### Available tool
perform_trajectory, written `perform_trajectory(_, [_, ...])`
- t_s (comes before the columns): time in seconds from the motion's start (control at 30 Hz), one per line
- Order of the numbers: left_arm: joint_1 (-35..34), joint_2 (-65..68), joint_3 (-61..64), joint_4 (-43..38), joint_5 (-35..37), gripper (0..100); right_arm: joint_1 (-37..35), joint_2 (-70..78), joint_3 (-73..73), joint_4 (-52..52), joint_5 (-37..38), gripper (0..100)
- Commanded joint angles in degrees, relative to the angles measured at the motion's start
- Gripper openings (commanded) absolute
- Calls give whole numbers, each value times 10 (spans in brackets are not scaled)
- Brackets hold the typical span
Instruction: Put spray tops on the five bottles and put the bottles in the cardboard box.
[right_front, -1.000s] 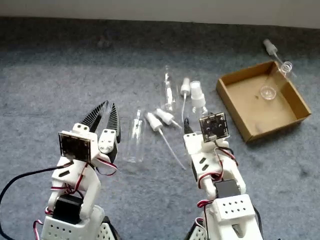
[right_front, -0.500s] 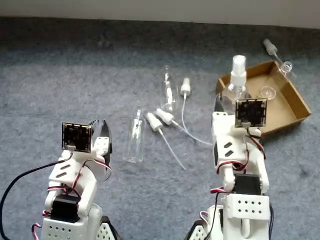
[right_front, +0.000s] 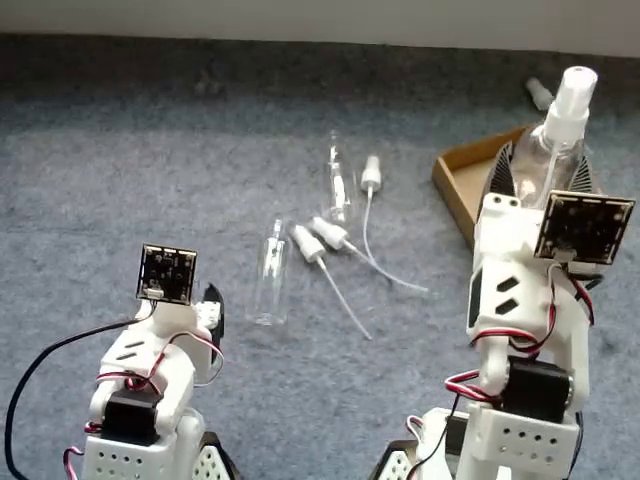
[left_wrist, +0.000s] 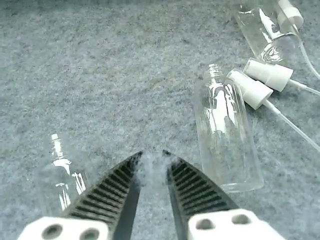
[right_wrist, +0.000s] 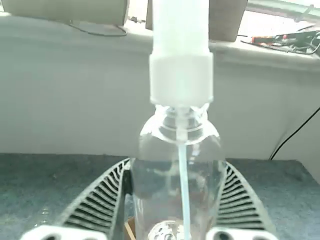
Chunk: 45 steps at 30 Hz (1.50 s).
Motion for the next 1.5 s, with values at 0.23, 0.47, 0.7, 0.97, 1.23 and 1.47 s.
perform_trajectory(0.23, [-2,-5,36,0,4,5,55,177,-99,4,-3,134])
perform_trajectory(0.47, [-2,-5,36,0,4,5,63,303,-118,-23,-3,137])
perform_trajectory(0.7, [-2,-5,37,0,5,5,61,377,-99,-182,0,139])
perform_trajectory(0.97, [-1,-5,42,0,5,5,61,515,-82,-322,-2,139])
perform_trajectory(1.23, [-1,-5,116,-114,4,5,61,662,-83,-490,-3,138])
perform_trajectory(1.47, [-1,-5,116,-114,4,5,47,756,-85,-554,-3,137])
